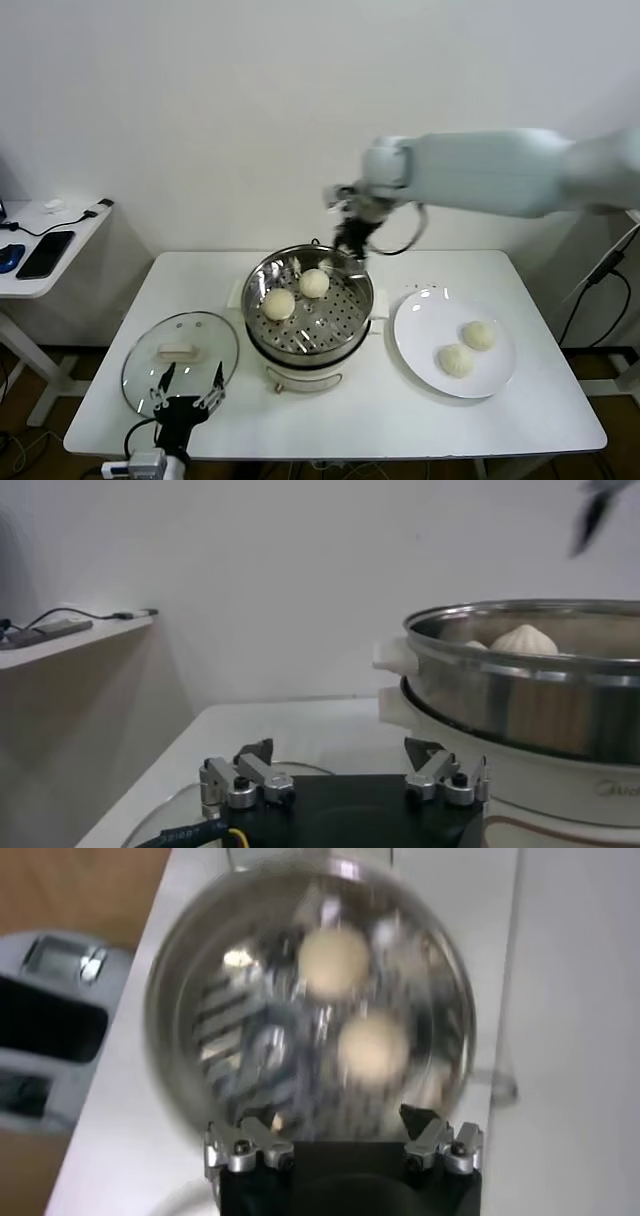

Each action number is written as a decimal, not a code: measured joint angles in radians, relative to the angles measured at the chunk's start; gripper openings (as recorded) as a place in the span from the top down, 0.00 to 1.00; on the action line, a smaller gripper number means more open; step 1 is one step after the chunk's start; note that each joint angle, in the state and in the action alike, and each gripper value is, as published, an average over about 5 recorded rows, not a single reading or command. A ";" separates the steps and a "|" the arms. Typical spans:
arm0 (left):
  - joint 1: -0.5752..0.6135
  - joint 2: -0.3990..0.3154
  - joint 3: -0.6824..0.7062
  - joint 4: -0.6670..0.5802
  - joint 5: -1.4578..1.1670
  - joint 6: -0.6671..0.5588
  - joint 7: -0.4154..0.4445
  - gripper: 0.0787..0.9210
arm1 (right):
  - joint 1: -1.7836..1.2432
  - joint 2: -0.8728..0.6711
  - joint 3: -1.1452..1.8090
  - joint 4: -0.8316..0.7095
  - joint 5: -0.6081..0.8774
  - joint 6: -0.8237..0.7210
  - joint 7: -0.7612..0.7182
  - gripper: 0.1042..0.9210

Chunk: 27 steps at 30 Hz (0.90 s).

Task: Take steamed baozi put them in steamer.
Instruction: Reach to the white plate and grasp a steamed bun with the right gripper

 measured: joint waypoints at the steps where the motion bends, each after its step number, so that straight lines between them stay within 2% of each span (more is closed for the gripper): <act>1: -0.001 0.000 0.000 0.000 0.000 0.000 0.000 0.12 | 0.010 -0.035 -0.019 0.017 -0.018 0.002 -0.004 0.12; 7: -0.002 0.000 -0.004 0.003 0.000 0.001 0.002 0.12 | 0.002 -0.214 -0.081 0.081 -0.138 0.003 0.000 0.12; 12: -0.001 -0.001 -0.010 0.007 -0.002 0.002 0.002 0.12 | -0.079 -0.303 -0.067 0.095 -0.221 -0.014 0.032 0.12; 27: 0.006 -0.003 -0.018 0.021 -0.005 0.002 0.001 0.12 | -0.389 -0.377 0.092 0.049 -0.354 -0.072 0.124 0.12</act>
